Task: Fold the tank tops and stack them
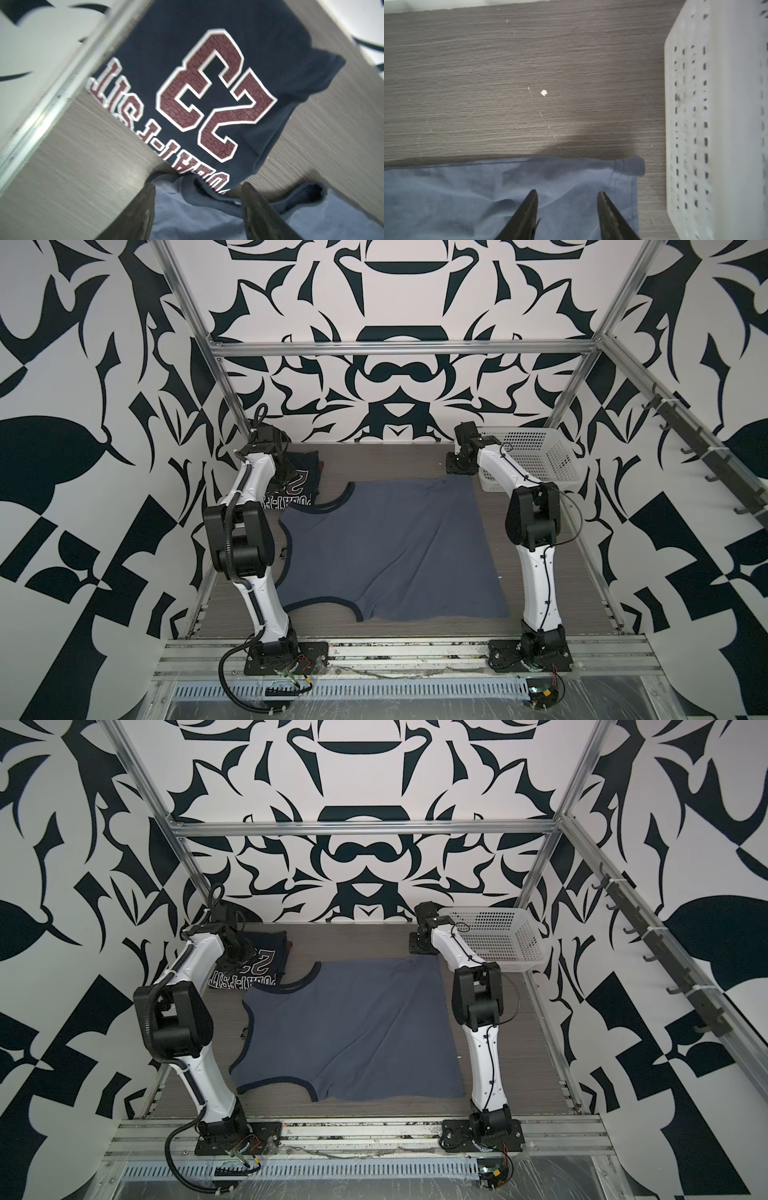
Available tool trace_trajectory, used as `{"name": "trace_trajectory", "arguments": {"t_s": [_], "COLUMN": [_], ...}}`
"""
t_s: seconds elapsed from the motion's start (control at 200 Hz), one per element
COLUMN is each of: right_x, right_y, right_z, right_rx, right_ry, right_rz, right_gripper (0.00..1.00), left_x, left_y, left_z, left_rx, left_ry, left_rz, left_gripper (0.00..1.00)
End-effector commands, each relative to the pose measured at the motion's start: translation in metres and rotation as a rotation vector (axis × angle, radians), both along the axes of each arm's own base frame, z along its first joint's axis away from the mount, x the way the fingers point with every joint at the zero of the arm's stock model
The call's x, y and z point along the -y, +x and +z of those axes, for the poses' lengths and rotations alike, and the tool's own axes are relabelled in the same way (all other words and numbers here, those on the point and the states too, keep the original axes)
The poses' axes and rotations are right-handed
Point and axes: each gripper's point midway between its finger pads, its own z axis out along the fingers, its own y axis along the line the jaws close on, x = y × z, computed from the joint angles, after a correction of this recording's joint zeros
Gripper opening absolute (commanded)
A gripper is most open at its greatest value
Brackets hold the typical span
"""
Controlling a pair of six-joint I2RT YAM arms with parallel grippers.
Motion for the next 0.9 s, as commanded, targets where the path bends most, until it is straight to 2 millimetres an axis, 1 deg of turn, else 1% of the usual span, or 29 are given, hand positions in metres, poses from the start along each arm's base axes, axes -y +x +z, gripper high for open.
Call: {"name": "trace_trajectory", "arguments": {"t_s": [0.0, 0.03, 0.05, 0.12, 0.17, 0.24, 0.345, 0.465, 0.53, 0.66, 0.715, 0.87, 0.88, 0.895], "right_x": [0.005, 0.005, 0.006, 0.008, 0.011, 0.013, 0.016, 0.02, 0.021, 0.023, 0.024, 0.024, 0.029, 0.03], "right_y": [0.005, 0.006, 0.006, 0.007, 0.008, 0.008, 0.01, 0.011, 0.011, 0.013, 0.013, 0.014, 0.015, 0.015], "right_z": [0.015, 0.013, 0.012, 0.01, 0.01, 0.008, 0.006, 0.003, 0.003, 0.004, 0.002, 0.0, 0.0, 0.0], "right_rx": [0.027, 0.025, 0.025, 0.024, 0.024, 0.024, 0.022, 0.022, 0.024, 0.03, 0.026, 0.027, 0.03, 0.031], "right_ry": [-0.025, -0.03, -0.034, -0.047, -0.061, -0.074, -0.088, -0.111, -0.123, -0.134, -0.136, -0.138, -0.162, -0.171], "right_rz": [-0.003, -0.006, -0.008, -0.014, -0.02, -0.026, -0.032, -0.041, -0.042, -0.045, -0.045, -0.046, -0.06, -0.064], "right_gripper": [0.51, 0.51, 0.51, 0.52, 0.52, 0.52, 0.52, 0.52, 0.52, 0.53, 0.53, 0.53, 0.53, 0.53], "left_x": [0.047, 0.06, 0.071, 0.108, 0.131, 0.154, 0.177, 0.193, 0.195, 0.198, 0.199, 0.209, 0.209, 0.21], "left_y": [0.004, 0.006, 0.014, 0.026, 0.033, 0.042, 0.055, 0.067, 0.072, 0.074, 0.075, 0.075, 0.075, 0.075], "left_z": [-0.006, -0.007, -0.004, -0.004, -0.008, -0.017, -0.034, -0.051, -0.058, -0.07, -0.074, -0.081, -0.081, -0.081], "left_rx": [-0.016, -0.016, 0.015, 0.032, 0.034, 0.026, 0.013, 0.001, -0.004, -0.02, -0.024, -0.025, -0.025, -0.024], "left_ry": [-0.044, -0.053, -0.063, -0.074, -0.075, -0.088, -0.105, -0.119, -0.119, -0.128, -0.135, -0.156, -0.156, -0.156], "left_rz": [-0.122, -0.159, -0.189, -0.293, -0.345, -0.385, -0.415, -0.434, -0.428, -0.423, -0.421, -0.436, -0.437, -0.437], "left_gripper": [0.69, 0.69, 0.69, 0.69, 0.7, 0.7, 0.7, 0.68, 0.66, 0.61, 0.57, 0.44, 0.43, 0.42]}}
